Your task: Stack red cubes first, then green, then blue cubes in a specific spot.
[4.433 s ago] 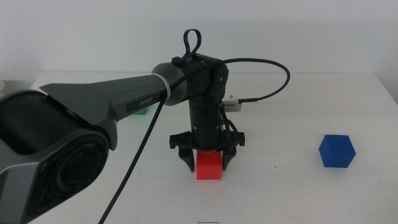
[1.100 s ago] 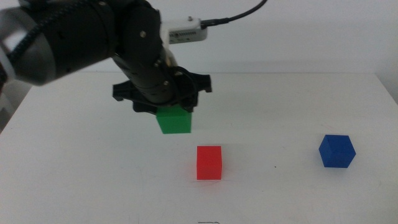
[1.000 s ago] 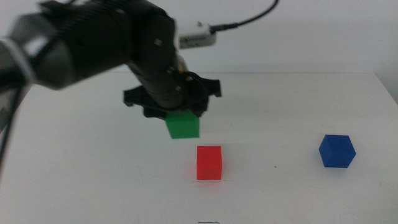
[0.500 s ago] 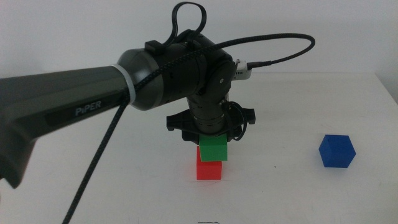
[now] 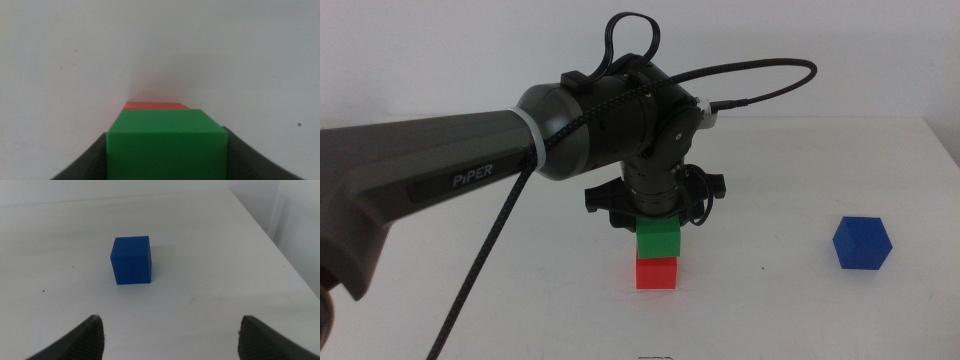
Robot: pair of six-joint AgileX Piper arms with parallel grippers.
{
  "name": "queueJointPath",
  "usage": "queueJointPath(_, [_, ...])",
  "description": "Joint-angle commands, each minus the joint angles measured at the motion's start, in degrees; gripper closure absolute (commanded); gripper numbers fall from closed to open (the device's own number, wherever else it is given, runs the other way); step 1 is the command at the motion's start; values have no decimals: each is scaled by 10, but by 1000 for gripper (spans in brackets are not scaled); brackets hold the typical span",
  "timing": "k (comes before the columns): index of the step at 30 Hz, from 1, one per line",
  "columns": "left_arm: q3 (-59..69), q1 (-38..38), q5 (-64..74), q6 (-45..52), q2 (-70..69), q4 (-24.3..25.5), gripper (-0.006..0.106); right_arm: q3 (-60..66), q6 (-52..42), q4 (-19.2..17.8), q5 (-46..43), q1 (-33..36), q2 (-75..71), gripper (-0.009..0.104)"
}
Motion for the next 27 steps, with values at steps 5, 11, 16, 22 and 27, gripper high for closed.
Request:
queueJointPath(5, [-15,-2,2,-12,-32,10,87,-10,-6,-7,-40,-2,-13,22])
queueJointPath(11, [-15,-2,8,-12,-32,-6,87,-10,-6,-7,-40,-2,-13,22])
queueJointPath(16, [-15,-2,6,-12,-27,-4,87,-10,-6,-7,-40,-2,-13,22])
queueJointPath(22, [-15,-2,-3,-12,-15,-5,87,-10,-6,-7,-40,-2,-13,22])
queueJointPath(27, [-15,-2,-4,-12,-12,-5,87,-10,-6,-7,-40,-2,-13,22])
